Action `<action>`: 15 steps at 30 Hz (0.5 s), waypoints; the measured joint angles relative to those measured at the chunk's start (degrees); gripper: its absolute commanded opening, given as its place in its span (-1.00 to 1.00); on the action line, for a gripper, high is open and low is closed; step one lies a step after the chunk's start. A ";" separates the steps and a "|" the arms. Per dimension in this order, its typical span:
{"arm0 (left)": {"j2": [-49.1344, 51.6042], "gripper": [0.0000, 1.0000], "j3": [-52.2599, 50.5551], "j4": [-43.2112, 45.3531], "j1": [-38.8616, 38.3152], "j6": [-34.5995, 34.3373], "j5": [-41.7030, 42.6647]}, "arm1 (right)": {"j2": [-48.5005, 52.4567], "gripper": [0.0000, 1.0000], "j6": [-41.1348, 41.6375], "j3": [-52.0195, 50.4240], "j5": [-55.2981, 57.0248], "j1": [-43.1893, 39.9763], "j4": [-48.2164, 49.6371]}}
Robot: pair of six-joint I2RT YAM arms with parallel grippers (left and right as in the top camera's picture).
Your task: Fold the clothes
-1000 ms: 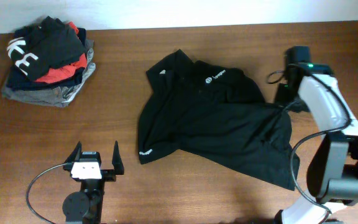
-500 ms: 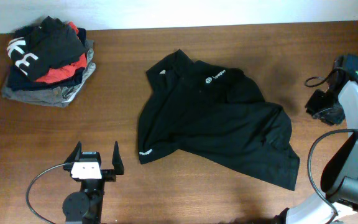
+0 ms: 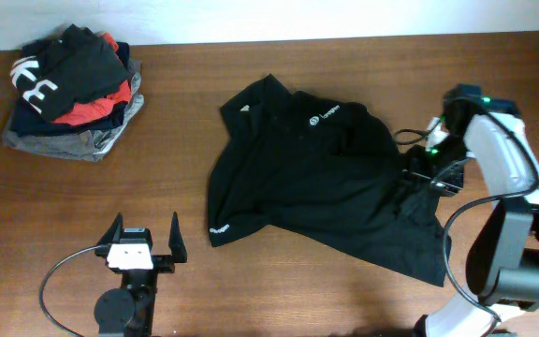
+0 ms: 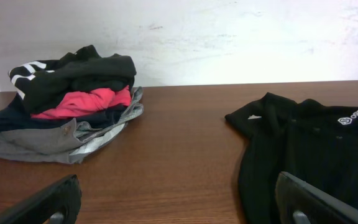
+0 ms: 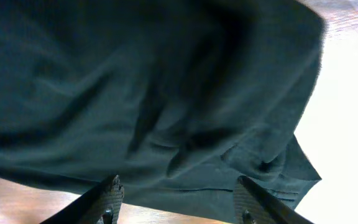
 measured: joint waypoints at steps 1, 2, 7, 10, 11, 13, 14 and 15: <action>0.02 0.98 0.00 0.00 0.00 0.00 0.00 | 0.00 0.24 0.50 -0.09 1.07 1.09 0.07; 0.00 0.98 0.00 0.00 0.00 0.00 0.00 | 0.00 0.24 1.14 -0.17 1.99 1.73 0.11; 0.02 0.98 0.00 0.00 0.00 -0.02 0.00 | 0.00 0.20 3.45 -2.84 5.92 2.32 3.30; 0.02 0.99 0.00 0.00 0.00 0.00 0.00 | 0.00 0.15 4.11 -5.49 6.93 2.32 5.95; 0.02 0.98 0.00 0.00 0.00 0.00 0.00 | 0.00 0.15 4.22 -6.14 6.95 2.32 6.29; 0.02 0.99 0.00 0.00 0.00 0.00 0.00 | 0.00 0.11 4.33 -7.13 6.95 2.32 6.95; 0.00 0.98 0.00 0.00 0.00 0.00 0.00 | 0.00 0.08 4.31 -7.54 6.95 2.32 7.39; 0.02 0.98 0.00 0.00 0.00 -0.02 0.00 | 0.00 0.06 4.33 -7.72 6.95 2.32 7.52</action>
